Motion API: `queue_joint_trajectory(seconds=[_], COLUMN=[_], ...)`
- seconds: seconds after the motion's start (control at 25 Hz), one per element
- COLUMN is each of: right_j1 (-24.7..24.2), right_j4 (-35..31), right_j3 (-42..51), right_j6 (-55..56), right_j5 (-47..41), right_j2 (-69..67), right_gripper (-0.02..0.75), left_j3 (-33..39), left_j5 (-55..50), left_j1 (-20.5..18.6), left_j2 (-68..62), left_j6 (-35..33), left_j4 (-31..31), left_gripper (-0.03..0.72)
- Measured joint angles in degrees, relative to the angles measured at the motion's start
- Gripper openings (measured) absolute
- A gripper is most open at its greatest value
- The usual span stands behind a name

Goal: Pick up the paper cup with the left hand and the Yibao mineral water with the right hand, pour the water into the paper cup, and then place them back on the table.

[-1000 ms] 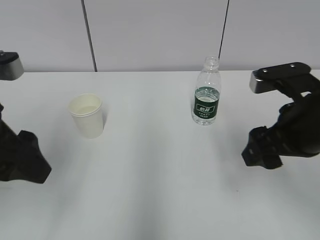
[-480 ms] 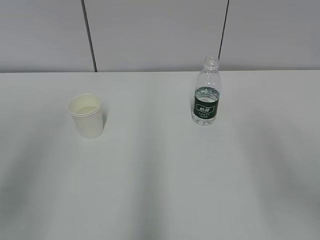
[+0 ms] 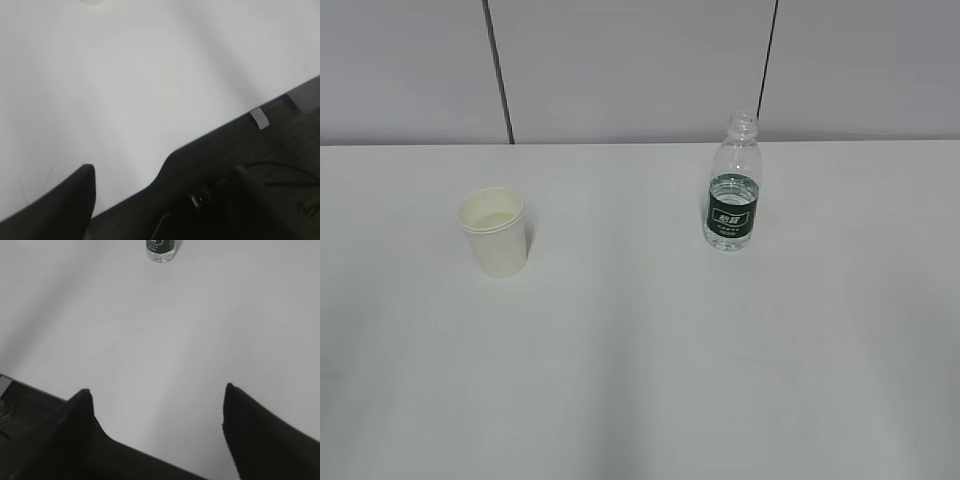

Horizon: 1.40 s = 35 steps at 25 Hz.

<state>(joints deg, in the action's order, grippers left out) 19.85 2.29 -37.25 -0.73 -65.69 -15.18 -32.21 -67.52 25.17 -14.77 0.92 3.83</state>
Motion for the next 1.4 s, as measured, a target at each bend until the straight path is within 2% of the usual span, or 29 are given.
queue_joint_trajectory(seconds=[0.24, 0.52, 1.28, 1.4], right_j1=[0.0, 0.0, 0.0, -1.66], right_j4=[1.03, 1.03, 0.85, 0.8], right_j3=[6.72, 8.77, 8.89, 8.89], right_j6=[-0.86, -1.0, -1.14, -1.14], right_j5=[2.01, 0.94, 0.73, 0.68], right_j2=[6.02, 6.16, 6.16, 6.37], right_gripper=[0.593, 0.593, 0.592, 0.592], left_j3=[2.05, 2.23, 2.23, 2.23], left_j5=[4.25, 4.32, 4.32, 4.35], left_j1=[0.07, 0.07, 0.11, -2.12], left_j2=[3.5, 3.5, 3.5, 4.0], left_j6=[-0.2, -0.2, -0.2, -0.22], left_j4=[-2.02, -2.28, -2.28, -2.28], left_gripper=[0.496, 0.496, 0.496, 0.496])
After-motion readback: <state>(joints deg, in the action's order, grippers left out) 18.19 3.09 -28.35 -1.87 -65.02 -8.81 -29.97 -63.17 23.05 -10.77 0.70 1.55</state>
